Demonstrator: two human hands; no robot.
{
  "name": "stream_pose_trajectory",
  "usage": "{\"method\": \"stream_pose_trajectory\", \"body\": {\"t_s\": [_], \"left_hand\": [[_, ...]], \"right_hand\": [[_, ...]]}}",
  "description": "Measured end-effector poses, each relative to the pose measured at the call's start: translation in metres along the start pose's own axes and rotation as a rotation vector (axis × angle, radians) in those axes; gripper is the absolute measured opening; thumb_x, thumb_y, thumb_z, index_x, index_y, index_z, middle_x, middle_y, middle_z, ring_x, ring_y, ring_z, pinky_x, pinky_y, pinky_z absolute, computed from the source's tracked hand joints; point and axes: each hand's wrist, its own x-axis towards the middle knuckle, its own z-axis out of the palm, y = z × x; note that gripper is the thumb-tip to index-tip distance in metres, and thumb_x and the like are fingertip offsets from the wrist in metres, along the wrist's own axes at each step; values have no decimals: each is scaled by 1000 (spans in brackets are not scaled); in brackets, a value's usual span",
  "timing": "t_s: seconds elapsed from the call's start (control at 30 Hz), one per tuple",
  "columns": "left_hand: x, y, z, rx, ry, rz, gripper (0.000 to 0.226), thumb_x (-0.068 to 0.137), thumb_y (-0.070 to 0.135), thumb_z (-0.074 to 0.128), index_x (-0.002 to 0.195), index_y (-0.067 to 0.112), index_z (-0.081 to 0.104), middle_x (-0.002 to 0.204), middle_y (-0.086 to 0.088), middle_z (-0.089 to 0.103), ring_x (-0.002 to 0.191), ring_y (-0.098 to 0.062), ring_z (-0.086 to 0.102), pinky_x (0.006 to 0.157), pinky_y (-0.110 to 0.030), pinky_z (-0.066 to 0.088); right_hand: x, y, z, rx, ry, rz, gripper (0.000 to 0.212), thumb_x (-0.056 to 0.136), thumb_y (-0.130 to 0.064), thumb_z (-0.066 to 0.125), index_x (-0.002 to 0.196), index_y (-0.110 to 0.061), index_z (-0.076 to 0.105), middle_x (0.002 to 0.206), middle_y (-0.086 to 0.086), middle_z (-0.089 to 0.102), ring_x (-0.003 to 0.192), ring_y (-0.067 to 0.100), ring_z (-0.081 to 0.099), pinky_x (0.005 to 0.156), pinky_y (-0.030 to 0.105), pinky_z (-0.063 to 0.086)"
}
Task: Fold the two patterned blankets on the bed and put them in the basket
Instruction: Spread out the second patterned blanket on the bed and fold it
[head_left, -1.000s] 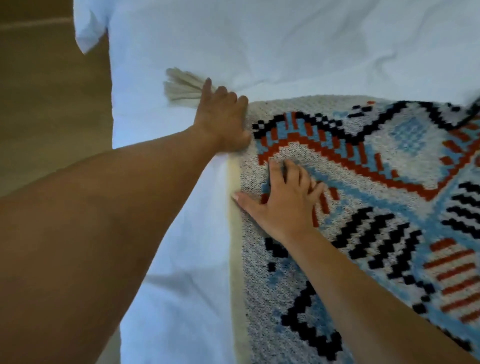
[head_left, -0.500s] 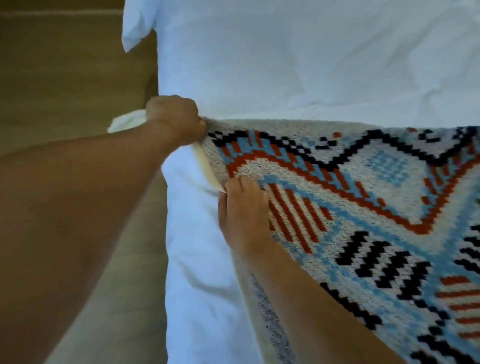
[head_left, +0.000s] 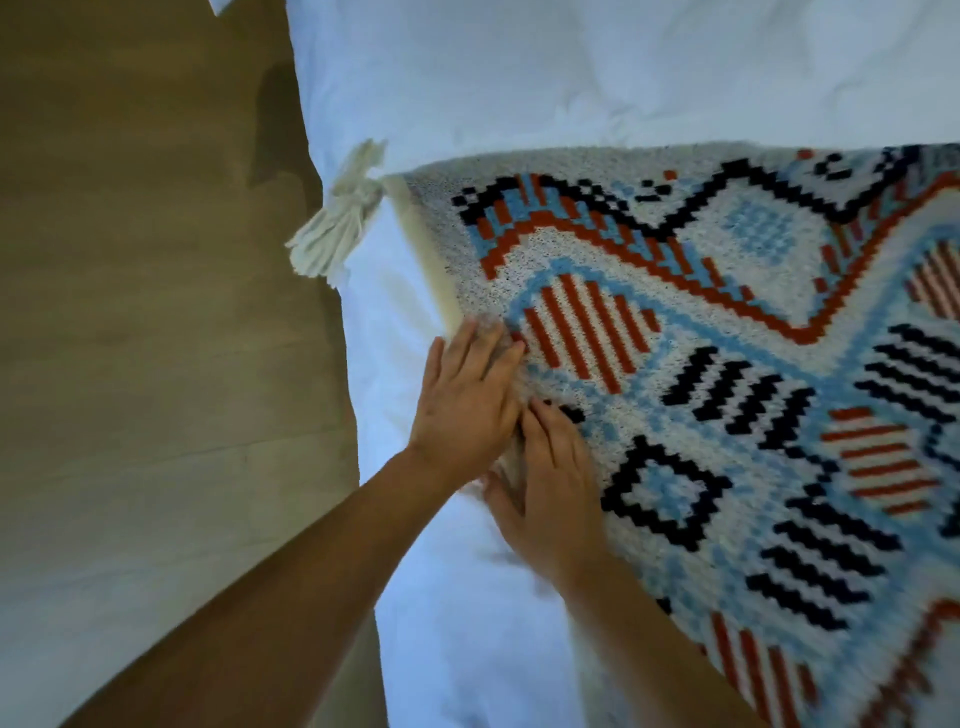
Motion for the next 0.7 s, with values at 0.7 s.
{"method": "stream_pose_trajectory", "body": {"t_s": [0.7], "left_hand": [[-162,13,0,257,-104,103,54,81,-8,44,125,22,56,137,5,52,130,-23,44,107,-48,22]], "right_hand": [[-170,-15,-6,73,-221,10,25,93,-15,45,114,-3,51,111,14,53,101,27,54,82,30,42]]}}
